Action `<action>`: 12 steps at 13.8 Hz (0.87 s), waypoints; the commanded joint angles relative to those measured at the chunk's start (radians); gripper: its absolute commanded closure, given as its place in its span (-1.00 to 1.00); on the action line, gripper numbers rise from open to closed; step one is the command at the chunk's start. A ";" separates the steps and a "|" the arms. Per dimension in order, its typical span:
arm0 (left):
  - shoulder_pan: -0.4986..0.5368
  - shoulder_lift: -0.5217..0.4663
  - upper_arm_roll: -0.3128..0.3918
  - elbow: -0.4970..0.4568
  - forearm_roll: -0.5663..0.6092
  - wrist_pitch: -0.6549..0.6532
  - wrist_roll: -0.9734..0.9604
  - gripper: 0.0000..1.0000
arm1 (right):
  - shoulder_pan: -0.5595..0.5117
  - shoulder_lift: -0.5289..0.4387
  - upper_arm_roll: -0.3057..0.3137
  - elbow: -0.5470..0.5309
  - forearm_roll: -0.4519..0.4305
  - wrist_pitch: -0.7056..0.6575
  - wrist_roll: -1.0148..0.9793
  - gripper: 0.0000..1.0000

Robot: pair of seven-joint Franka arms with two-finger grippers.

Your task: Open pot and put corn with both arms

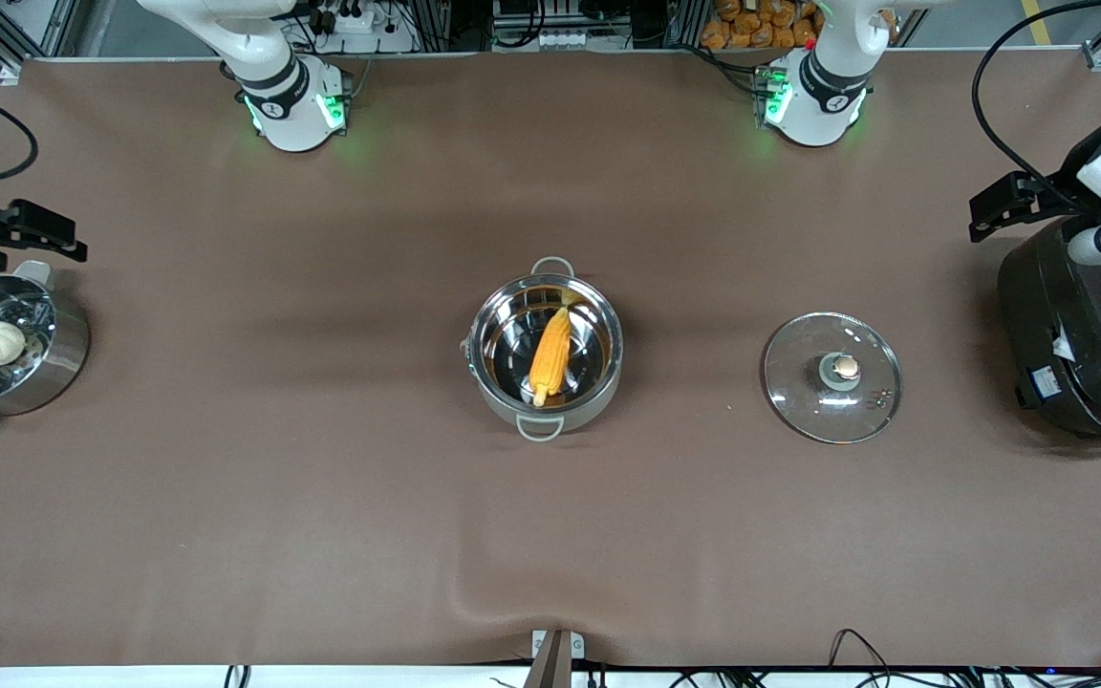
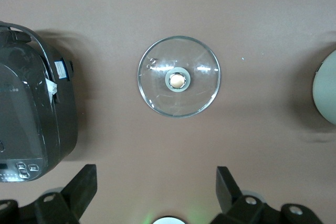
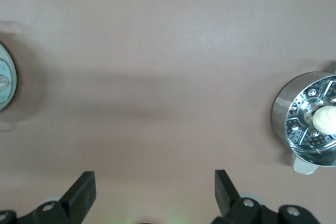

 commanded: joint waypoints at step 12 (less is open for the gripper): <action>-0.001 -0.007 0.003 -0.017 -0.040 0.031 -0.012 -1.00 | -0.012 -0.013 0.035 0.050 -0.022 -0.050 0.094 -1.00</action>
